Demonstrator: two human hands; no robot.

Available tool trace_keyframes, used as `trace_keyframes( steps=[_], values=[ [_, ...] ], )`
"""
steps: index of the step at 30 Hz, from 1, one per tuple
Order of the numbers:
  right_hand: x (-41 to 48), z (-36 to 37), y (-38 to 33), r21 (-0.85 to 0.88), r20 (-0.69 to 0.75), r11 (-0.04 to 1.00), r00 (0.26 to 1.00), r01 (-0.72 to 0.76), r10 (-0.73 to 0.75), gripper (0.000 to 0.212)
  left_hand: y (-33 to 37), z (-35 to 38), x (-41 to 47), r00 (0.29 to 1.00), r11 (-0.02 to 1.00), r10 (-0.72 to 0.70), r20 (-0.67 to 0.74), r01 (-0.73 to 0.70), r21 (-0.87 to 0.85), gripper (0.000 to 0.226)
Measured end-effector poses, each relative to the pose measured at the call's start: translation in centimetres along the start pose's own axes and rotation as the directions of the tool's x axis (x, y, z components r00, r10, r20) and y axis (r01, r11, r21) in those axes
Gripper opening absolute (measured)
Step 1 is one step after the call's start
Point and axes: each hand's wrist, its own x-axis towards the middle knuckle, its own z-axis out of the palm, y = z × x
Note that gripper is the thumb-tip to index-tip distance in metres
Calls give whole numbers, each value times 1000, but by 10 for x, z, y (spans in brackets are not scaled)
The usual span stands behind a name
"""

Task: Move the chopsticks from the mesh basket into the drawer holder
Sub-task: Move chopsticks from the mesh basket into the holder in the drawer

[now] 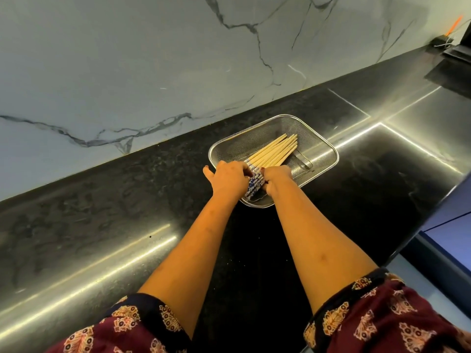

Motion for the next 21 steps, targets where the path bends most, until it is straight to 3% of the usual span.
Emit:
trace_keyframes(
  steps=[8,12,17,21],
  values=[
    [-5,-10,-1,60,158,998,987,-9,-1,39,1,2,1,1000,1000,0,5,0,24,15],
    [1,-4,-3,98,54,993,996,-70,65,16,1,2,0,1000,1000,-1,3,1,30,15],
    [-10,-7,-8,50,-3,998,999,-40,40,36,1,1,-1,1000,1000,-10,-4,10,9,17],
    [-8,-7,-9,76,6,997,1000,-22,21,37,3,1,-3,1000,1000,-14,0,14,14,16]
  ],
)
